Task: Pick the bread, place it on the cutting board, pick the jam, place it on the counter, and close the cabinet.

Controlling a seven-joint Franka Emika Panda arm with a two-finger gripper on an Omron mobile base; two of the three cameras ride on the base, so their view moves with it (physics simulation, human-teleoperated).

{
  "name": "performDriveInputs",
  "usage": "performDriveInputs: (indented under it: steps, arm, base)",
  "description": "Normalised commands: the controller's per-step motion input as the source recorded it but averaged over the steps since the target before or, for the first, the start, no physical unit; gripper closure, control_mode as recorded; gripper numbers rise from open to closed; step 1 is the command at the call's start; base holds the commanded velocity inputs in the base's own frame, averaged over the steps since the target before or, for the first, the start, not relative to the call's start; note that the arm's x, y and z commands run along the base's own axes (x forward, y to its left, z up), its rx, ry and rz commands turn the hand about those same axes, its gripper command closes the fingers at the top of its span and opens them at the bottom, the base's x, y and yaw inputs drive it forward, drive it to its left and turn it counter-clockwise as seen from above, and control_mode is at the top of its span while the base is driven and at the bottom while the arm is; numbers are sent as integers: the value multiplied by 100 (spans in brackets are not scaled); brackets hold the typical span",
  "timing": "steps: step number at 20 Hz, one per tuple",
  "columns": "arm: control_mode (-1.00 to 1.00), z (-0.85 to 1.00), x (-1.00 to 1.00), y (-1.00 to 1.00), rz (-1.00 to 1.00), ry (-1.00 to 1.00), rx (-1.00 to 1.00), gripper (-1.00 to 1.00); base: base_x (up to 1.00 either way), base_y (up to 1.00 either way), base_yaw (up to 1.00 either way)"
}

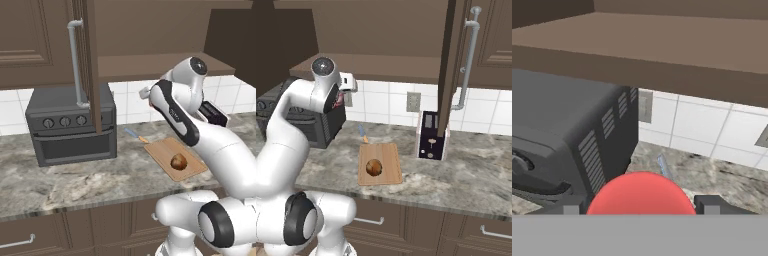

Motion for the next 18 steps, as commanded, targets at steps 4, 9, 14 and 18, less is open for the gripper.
performDriveInputs:
  steps: [4, 9, 14, 18]
  arm:
    - [-100, -26, 0, -27, 0, 0, 0, 100]
    - [-100, -23, 0, -37, 0, 0, 0, 100]
    - [-100, -23, 0, -45, 0, 0, 0, 100]
    - [-100, -27, 0, -45, 0, 0, 0, 100]
  base:
    - [0, 0, 0]
    - [0, 0, 0]
    - [0, 0, 0]
    - [0, 0, 0]
